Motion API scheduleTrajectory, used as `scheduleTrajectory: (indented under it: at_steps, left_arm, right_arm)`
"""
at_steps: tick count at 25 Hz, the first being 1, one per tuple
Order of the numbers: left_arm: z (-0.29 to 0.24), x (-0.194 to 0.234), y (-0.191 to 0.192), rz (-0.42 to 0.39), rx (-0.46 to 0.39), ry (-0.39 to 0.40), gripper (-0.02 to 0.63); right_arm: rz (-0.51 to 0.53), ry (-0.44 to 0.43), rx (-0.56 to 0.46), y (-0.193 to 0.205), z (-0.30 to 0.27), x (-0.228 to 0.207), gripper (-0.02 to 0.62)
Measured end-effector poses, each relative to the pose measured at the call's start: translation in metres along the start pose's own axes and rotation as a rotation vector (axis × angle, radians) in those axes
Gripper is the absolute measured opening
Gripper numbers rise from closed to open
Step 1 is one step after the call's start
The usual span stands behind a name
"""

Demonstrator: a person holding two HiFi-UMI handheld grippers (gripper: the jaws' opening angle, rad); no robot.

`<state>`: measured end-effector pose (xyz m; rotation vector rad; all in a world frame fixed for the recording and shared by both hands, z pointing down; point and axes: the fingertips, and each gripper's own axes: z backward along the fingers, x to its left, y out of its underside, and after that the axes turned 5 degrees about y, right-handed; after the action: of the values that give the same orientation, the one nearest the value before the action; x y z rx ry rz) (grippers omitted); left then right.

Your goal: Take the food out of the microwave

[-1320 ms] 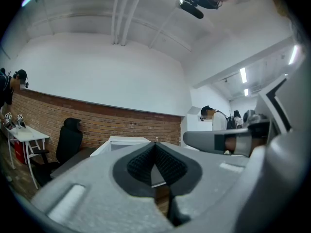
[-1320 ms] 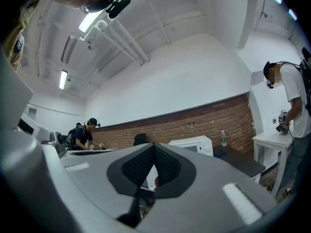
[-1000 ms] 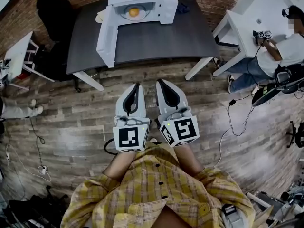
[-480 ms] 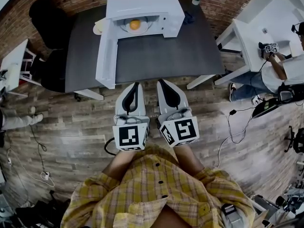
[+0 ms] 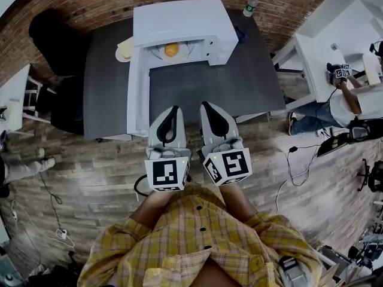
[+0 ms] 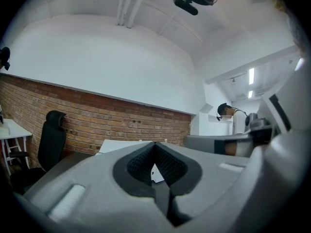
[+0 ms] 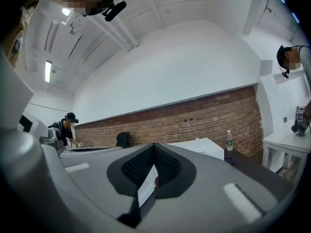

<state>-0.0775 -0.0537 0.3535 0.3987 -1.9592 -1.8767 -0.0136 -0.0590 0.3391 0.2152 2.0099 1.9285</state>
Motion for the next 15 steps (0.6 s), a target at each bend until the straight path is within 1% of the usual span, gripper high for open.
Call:
scheduleTrajectory:
  at_steps: [7, 15]
  left_arm:
    - [-0.028, 0.024, -0.004, 0.023, 0.006, 0.039, -0.002]
    - [-0.04, 0.028, -0.002, 0.033, 0.018, 0.051, -0.002]
  right_arm:
    - [0.014, 0.025, 0.015, 0.001, -0.039, -0.004, 0.003]
    - [0.002, 0.024, 0.041, 0.002, -0.055, -0.006, 0.003]
